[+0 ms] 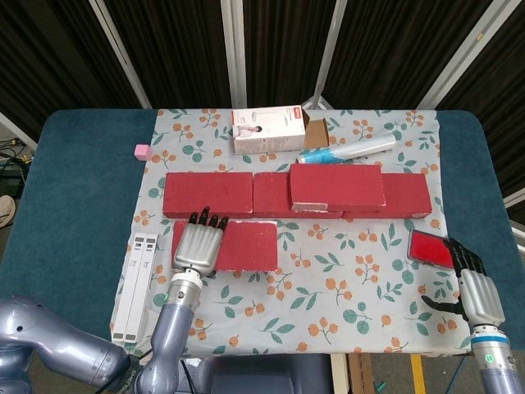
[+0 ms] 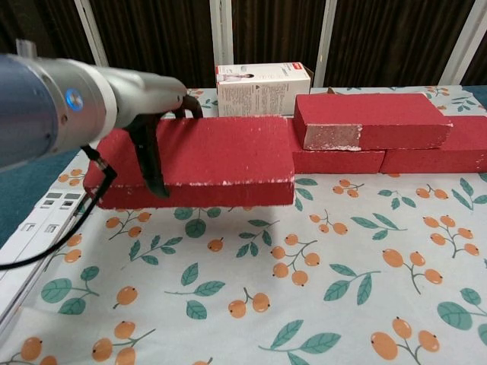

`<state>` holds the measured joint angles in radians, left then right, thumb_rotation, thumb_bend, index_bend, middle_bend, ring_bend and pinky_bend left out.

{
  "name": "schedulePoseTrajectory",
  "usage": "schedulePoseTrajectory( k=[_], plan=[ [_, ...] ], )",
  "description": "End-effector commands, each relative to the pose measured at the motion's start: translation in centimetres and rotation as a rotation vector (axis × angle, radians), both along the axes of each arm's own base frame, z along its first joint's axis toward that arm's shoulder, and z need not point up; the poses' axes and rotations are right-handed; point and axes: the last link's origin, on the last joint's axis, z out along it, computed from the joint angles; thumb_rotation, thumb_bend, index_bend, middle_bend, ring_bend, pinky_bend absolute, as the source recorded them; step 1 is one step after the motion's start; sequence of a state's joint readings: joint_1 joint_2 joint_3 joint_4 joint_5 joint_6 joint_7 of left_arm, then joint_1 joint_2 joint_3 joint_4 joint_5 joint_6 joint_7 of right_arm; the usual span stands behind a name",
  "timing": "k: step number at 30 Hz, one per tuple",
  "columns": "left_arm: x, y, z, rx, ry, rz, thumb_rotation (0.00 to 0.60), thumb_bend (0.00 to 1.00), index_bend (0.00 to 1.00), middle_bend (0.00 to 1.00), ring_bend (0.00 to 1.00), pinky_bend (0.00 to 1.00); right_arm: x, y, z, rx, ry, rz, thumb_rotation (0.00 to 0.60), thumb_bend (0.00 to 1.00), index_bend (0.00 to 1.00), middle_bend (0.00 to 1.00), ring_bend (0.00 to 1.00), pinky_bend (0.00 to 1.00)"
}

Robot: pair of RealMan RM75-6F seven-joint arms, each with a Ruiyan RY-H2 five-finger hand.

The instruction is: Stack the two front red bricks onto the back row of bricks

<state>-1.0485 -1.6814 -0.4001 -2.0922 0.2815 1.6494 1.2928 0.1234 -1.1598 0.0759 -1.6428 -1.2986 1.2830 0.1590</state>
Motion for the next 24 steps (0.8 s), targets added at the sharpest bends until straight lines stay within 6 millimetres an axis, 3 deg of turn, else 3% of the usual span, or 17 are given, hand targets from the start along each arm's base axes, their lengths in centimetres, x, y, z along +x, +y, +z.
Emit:
schedulePoseTrajectory(
  k=[1, 9, 24],
  plan=[
    [1.0, 1.6, 1.8, 0.000, -0.009, -0.020, 0.600, 0.00, 0.31, 0.42, 0.05, 0.12, -0.2, -0.1, 0.0, -0.002, 0.004, -0.009, 0.600, 0.15, 0.00, 0.00, 0.00, 0.00],
    [2.3, 6.8, 4.4, 0.040, -0.028, -0.041, 0.600, 0.00, 0.32, 0.41, 0.05, 0.11, -0.9, -0.6, -0.3, -0.003, 0.020, -0.050, 0.600, 0.15, 0.00, 0.00, 0.00, 0.00],
    [1.5, 14.8, 3.7, -0.045, 0.046, 0.025, 0.600, 0.01, 0.34, 0.41, 0.05, 0.08, -1.9, -1.4, -0.6, -0.011, 0.050, -0.107, 0.600, 0.15, 0.00, 0.00, 0.00, 0.00]
  ],
)
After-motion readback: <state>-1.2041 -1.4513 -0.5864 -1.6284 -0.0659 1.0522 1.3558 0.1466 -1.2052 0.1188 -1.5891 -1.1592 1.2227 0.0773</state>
